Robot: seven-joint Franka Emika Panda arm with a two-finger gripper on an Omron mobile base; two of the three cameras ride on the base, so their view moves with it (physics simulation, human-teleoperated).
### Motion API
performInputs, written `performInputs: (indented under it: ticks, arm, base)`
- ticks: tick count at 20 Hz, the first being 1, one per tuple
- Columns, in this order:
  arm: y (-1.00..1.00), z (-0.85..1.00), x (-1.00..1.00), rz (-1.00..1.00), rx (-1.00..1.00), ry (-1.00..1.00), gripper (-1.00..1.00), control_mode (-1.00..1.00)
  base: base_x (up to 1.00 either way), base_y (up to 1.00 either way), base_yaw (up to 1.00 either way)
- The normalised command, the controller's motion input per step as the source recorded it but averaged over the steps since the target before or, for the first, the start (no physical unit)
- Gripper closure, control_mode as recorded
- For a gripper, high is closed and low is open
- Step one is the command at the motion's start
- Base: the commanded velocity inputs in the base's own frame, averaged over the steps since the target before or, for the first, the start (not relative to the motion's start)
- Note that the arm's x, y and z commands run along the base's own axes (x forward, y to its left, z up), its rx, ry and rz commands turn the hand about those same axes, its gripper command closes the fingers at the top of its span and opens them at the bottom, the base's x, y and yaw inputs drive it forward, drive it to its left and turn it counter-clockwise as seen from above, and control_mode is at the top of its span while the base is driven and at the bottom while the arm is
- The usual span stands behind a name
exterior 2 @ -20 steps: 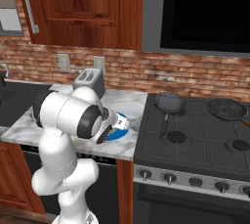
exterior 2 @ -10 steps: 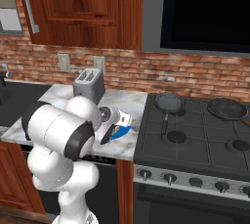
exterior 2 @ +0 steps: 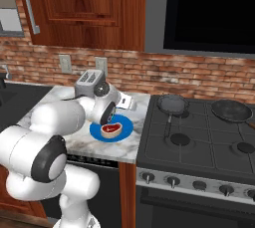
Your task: Place one of the steaks on the plate and the other in the bowl. Then place the bowl in the fridge.
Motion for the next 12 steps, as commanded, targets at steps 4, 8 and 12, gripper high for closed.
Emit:
performInputs:
  ticks: [4,8,12]
  arm:
    - [0.0,0.62,0.0,0.0,0.0,0.53,-1.0,-1.0]
    - [0.0,0.41,-0.07,0.0,0.01,0.62,-1.0,-1.0]
    - [-0.03,-0.22,-0.47,0.0,0.2,0.26,-1.0,-1.0]
  base:
    - [0.0,0.0,0.0]
    - [0.0,0.0,0.0]
    - [0.0,0.0,0.0]
